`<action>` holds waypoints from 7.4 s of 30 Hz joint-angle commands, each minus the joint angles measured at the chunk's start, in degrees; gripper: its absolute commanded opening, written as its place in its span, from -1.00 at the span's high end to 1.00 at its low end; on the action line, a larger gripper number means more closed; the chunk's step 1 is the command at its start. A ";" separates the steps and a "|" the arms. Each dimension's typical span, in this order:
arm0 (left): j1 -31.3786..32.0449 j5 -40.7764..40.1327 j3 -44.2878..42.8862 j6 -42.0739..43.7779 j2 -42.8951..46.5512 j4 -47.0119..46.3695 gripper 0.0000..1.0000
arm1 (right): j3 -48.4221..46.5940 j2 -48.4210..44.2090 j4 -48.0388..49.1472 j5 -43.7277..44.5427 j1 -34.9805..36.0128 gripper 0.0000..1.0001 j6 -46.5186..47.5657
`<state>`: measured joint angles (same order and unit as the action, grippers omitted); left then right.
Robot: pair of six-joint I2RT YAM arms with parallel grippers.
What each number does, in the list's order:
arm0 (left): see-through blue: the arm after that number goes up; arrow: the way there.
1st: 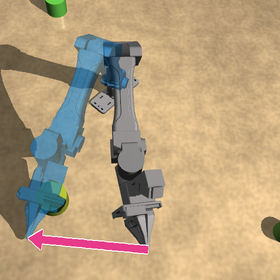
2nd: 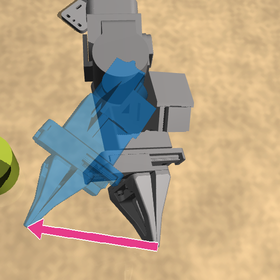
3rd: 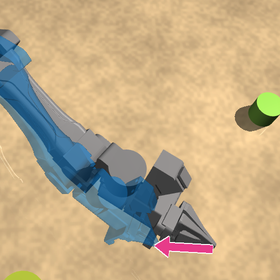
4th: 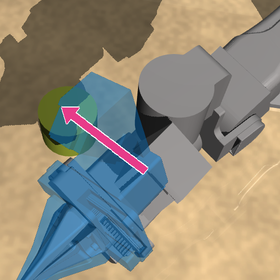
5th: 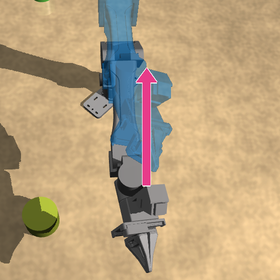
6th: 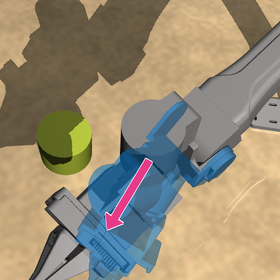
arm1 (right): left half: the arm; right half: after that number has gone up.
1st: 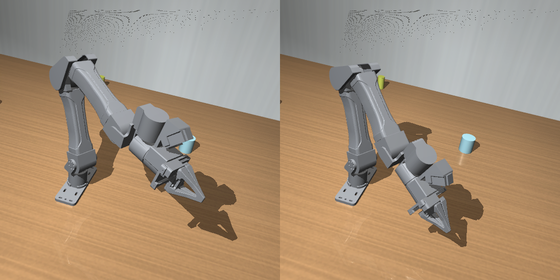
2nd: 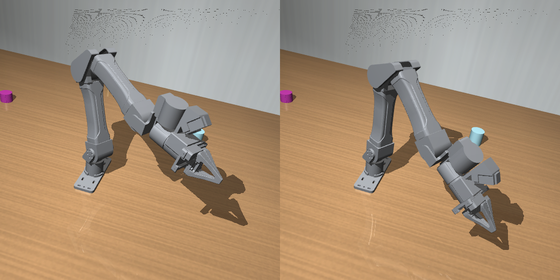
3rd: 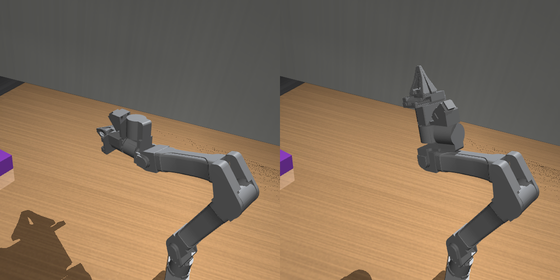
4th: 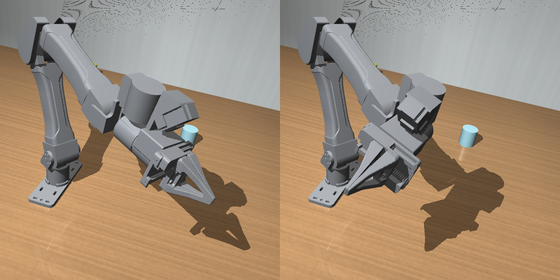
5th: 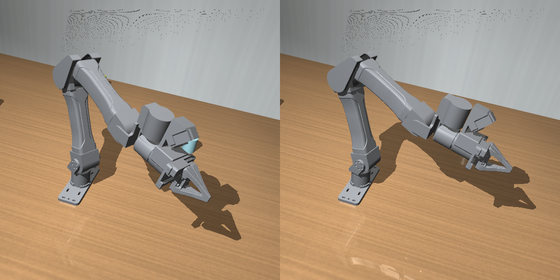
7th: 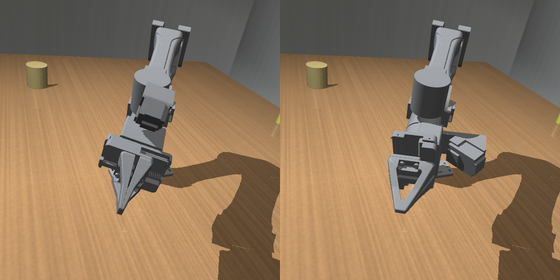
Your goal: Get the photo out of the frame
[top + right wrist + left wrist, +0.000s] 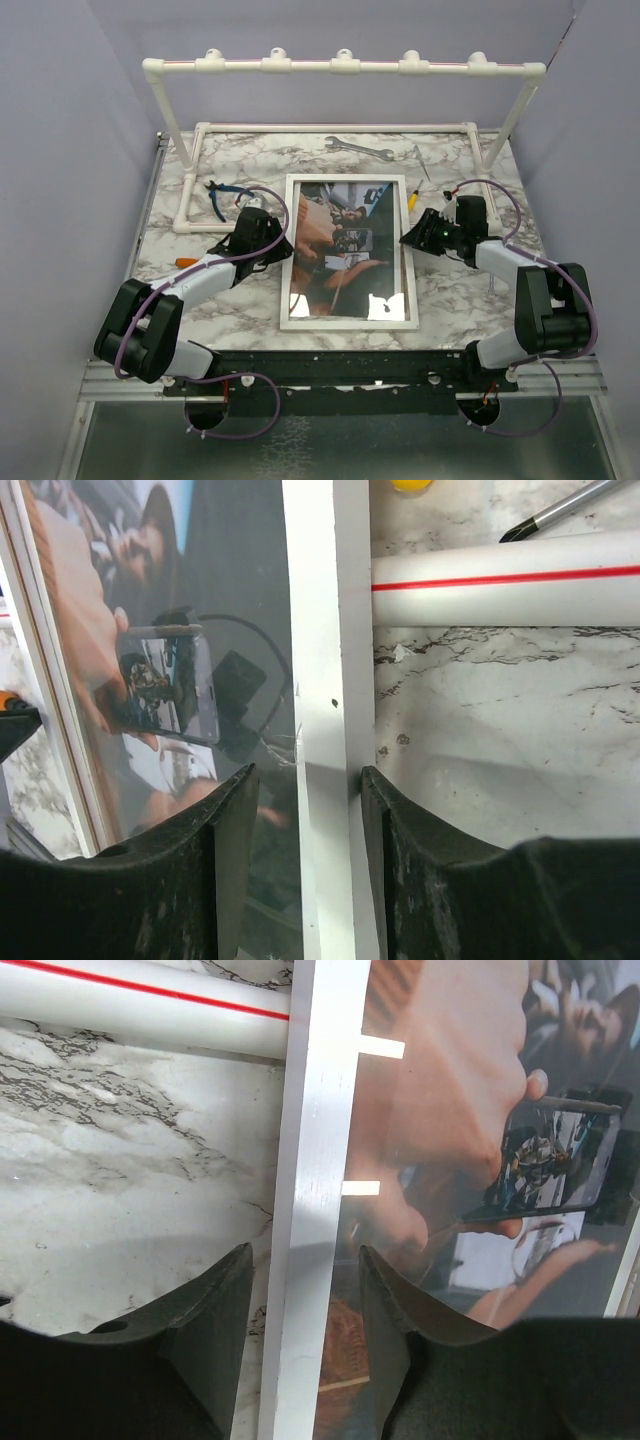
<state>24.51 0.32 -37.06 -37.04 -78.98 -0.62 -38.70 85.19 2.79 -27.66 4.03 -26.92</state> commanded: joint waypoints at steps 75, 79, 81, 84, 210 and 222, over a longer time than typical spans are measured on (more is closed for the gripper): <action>1.91 -9.76 -8.14 6.87 -2.80 5.71 0.60 | -7.52 -1.07 -10.68 18.59 10.83 0.77 6.51; 1.94 -10.51 -8.26 7.28 -0.77 6.95 0.62 | -7.44 -3.49 -11.95 19.15 11.47 0.78 6.41; 1.95 -10.87 -8.15 7.45 -0.60 7.34 0.63 | -7.38 -4.27 -12.12 18.85 11.76 0.78 6.12; 1.94 -11.65 -8.26 7.64 -0.99 7.91 0.63 | -7.50 -4.55 -12.28 17.76 12.31 0.77 5.45; 19.91 -6.18 -5.43 2.45 0.19 1.43 -0.48 | 7.63 -11.31 0.88 -1.40 13.10 -0.79 -15.43; 29.63 -8.87 -7.46 6.23 -1.26 0.82 -0.48 | 13.97 -23.65 -8.20 -1.05 11.96 -0.65 -14.13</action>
<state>51.70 -6.96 -42.17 -33.06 -79.48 1.43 -27.20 65.56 -0.23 -29.43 16.38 -41.54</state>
